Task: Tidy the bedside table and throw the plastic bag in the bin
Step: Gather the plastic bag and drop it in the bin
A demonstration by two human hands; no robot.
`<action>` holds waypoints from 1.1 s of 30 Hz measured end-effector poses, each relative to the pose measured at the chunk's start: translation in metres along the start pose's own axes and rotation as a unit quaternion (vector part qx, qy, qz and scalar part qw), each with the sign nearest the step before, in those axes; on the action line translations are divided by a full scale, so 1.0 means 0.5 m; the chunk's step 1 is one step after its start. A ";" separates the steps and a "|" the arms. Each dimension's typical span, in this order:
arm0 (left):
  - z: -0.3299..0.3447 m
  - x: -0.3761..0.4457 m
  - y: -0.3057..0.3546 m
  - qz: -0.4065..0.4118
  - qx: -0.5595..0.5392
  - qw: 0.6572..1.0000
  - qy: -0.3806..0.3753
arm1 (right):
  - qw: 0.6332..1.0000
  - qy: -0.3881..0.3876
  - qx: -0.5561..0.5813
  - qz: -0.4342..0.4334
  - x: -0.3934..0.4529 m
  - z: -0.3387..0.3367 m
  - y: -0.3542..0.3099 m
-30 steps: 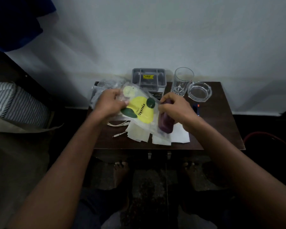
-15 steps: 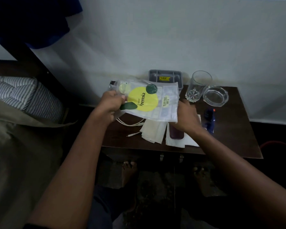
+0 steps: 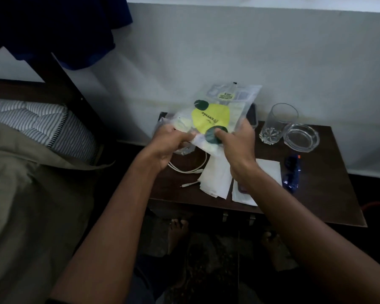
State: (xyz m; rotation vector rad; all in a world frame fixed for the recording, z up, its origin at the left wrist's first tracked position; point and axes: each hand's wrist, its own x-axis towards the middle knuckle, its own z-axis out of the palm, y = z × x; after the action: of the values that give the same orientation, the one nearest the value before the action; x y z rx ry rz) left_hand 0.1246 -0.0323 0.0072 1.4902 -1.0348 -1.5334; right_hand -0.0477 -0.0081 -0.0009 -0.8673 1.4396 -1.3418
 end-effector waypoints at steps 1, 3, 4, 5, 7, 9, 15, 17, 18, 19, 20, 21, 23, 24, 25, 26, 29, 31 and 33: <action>-0.011 0.003 0.005 0.017 0.007 1.000 -0.001 | 0.999 0.039 -0.022 0.004 0.009 -0.002 0.001; -0.045 0.016 0.013 0.077 -0.005 0.997 0.031 | 0.992 0.109 -0.063 0.028 0.031 -0.014 -0.004; -0.063 0.025 0.011 0.122 0.043 0.989 0.070 | 0.987 0.128 -0.084 0.039 0.043 -0.024 -0.004; -0.080 0.036 -0.001 0.163 0.141 0.969 0.119 | 0.984 0.135 -0.108 0.041 0.053 -0.031 -0.004; -0.103 0.060 -0.032 0.187 0.352 0.902 0.167 | 0.981 0.127 -0.138 0.046 0.063 -0.038 -0.003; -0.103 0.078 -0.064 0.154 0.451 0.866 0.151 | 0.977 0.111 -0.173 0.050 0.059 -0.034 0.001; -0.052 0.058 -0.049 0.134 0.361 0.879 0.282 | 0.959 0.101 -0.266 0.015 0.050 -0.016 0.008; -0.055 0.044 -0.028 0.151 0.318 0.871 0.342 | 0.955 0.106 -0.276 0.003 0.050 -0.018 0.011; -0.059 0.037 -0.018 0.166 0.298 0.866 0.366 | 0.954 0.108 -0.280 0.002 0.049 -0.019 0.011; -0.061 0.030 -0.008 0.186 0.272 0.862 0.386 | 0.954 0.108 -0.281 0.003 0.046 -0.021 0.009; -0.059 0.019 0.003 0.209 0.240 0.860 0.400 | 0.954 0.108 -0.281 0.005 0.044 -0.024 0.009; -0.054 0.007 0.013 0.236 0.206 0.856 0.411 | 0.954 0.107 -0.279 0.007 0.043 -0.027 0.008; -0.038 -0.016 0.027 0.296 0.155 0.842 0.423 | 0.956 0.094 -0.276 0.015 0.042 -0.031 0.004; -0.027 -0.024 0.028 0.324 0.141 0.836 0.419 | 0.960 0.077 -0.269 0.021 0.041 -0.033 0.002; -0.014 -0.029 0.026 0.346 0.138 0.834 0.407 | 0.966 0.054 -0.252 0.033 0.038 -0.035 -0.003; 0.002 -0.032 0.021 0.361 0.147 0.836 0.387 | 0.975 0.026 -0.215 0.048 0.035 -0.039 -0.006; 0.061 -0.040 -0.005 0.373 0.225 0.857 0.276 | 0.990 -0.061 -0.046 0.114 0.010 -0.051 -0.025; 0.096 -0.043 -0.017 0.362 0.265 0.869 0.208 | 0.989 -0.071 0.040 0.126 0.004 -0.057 -0.030; 0.117 -0.043 -0.022 0.346 0.308 0.868 0.178 | 0.980 -0.067 0.132 0.130 0.004 -0.069 -0.031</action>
State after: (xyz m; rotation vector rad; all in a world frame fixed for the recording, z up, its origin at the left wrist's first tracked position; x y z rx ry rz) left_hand 0.0673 -0.0053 0.0053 1.4686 -1.6761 -0.4082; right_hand -0.0828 -0.0016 0.0121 -0.5633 1.1920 -1.2168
